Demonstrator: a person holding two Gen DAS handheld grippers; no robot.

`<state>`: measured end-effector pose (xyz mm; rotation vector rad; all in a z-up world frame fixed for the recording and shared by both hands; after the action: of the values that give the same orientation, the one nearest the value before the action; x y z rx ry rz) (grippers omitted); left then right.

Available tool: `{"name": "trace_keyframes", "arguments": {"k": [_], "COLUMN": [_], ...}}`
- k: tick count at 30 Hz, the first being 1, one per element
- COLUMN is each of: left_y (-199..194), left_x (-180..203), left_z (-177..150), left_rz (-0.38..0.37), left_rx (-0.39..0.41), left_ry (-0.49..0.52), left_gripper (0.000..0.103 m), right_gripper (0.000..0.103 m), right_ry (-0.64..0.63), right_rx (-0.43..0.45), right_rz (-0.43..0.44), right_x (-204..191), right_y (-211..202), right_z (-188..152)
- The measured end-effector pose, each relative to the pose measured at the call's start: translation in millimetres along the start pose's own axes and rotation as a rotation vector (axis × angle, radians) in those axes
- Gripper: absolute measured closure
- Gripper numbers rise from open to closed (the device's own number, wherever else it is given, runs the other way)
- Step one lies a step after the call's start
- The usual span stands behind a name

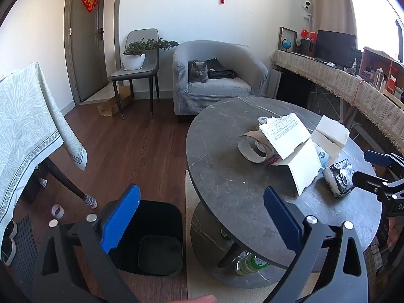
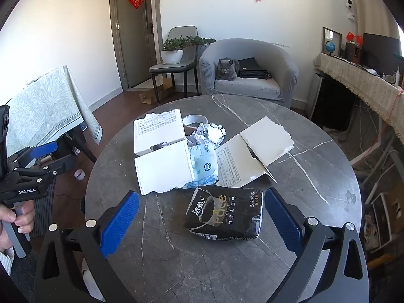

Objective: Collect trash

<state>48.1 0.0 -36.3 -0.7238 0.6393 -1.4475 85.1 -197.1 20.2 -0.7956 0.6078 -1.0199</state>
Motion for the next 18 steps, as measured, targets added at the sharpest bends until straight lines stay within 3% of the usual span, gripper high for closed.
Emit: {"name": "trace_keyframes", "arguments": {"k": [18], "left_y": [4.1], "left_x": [0.6], "left_z": [-4.2], "left_rz": [0.002], "left_rx": [0.0], "left_ry": [0.002], "left_gripper": [0.003], "right_gripper": [0.003], "right_ry": [-0.001], "right_rx": [-0.001], "right_rz": [-0.001], "right_x": [-0.2], "right_y": [-0.3], "right_z": [-0.1]}}
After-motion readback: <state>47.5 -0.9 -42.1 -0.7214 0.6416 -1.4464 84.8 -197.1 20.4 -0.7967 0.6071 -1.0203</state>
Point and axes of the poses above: each gripper's, at about its wrist camera, not at the fingertips, and y roughly the way its jaws point, x to its right, z to its top, the point moved 6 cm from there along y, roughly the way its jaws point, and after that the axes turned 13 degrees about -x, right-handed, at the moved point
